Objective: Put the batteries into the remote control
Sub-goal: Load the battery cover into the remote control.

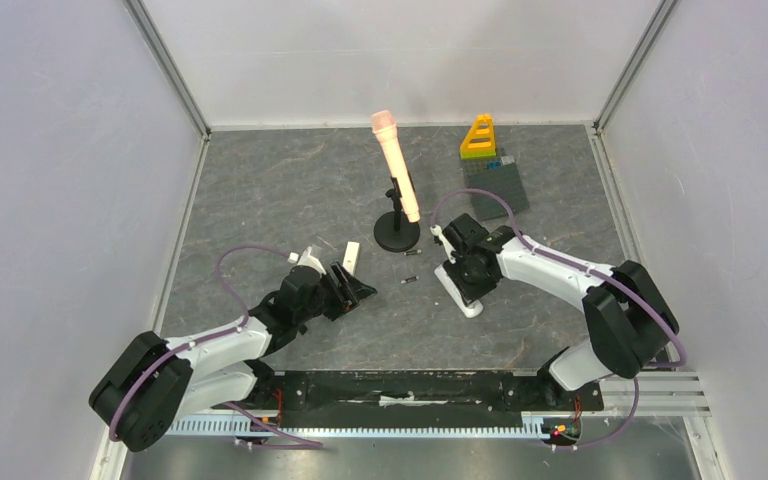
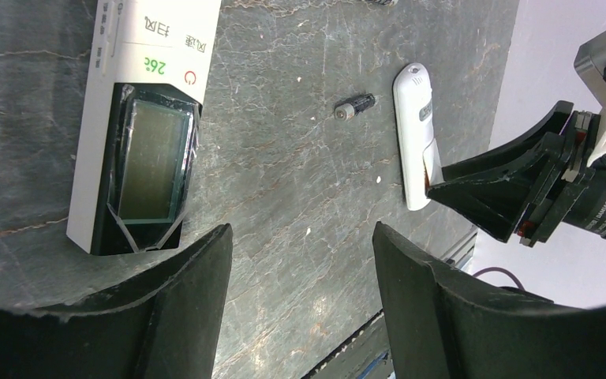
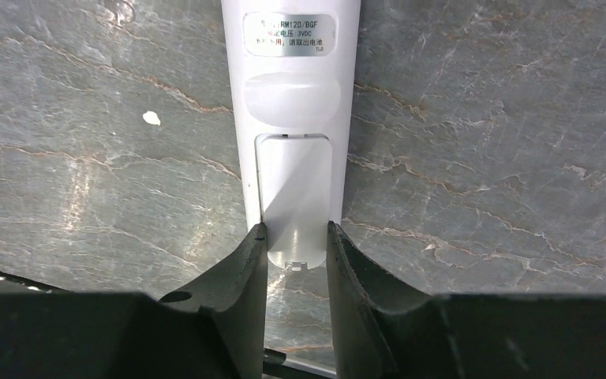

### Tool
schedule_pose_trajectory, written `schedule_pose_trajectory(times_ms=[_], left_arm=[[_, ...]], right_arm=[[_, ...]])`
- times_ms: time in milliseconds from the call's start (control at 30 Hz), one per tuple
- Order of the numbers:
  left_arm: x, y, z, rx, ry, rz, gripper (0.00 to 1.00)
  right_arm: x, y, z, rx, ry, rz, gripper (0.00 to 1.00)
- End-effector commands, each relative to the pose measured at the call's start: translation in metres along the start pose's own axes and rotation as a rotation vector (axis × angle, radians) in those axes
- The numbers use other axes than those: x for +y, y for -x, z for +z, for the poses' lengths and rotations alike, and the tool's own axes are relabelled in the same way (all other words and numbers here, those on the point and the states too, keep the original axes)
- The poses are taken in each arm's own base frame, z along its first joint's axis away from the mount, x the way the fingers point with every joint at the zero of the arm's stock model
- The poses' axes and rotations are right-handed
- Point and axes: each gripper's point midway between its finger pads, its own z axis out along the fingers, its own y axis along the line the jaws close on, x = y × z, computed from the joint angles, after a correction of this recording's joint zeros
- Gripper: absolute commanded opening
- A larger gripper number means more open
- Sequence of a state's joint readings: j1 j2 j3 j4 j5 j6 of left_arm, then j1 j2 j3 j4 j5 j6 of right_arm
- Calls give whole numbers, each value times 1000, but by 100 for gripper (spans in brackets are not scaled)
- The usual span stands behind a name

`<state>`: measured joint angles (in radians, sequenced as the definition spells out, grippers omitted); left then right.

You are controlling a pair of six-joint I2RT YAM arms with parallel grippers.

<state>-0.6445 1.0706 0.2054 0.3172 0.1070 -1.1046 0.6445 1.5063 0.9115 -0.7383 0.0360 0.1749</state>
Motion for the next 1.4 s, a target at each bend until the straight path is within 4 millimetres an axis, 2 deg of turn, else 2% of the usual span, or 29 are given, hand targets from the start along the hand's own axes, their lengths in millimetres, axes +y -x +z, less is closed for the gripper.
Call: schedule_pose_trajectory(times_ms=[0,233,433,633,700,900,1000,1167,1367], left_arm=[[-9,6,1,-22,-37,24,71],[-8,6,1,-22,-35,24,71],[-7,6,1,-22,-35,23,71],[-7,6,1,-22,-35,22,71],[-7,5,2,-21,-33,22,71],[-6,5,3,-16,-33,22,71],[-6,4,3,-15,-33,20,71],[-8,5,3,-15,-37,21,71],[-6,4,1,-19,-39,17,71]], right_arm=[[9,26,-8,-106,73,17,26],[12,25,-8,-104,103,30,26],[3,21,-5,-83,49,38,27],[2,18,-2,-63,42,34,31],[2,17,-1,-60,42,36,34],[-2,20,-5,-91,15,48,56],[-3,23,-9,-110,12,57,62],[-1,30,-19,-151,21,100,59],[1,31,-27,-182,30,150,36]])
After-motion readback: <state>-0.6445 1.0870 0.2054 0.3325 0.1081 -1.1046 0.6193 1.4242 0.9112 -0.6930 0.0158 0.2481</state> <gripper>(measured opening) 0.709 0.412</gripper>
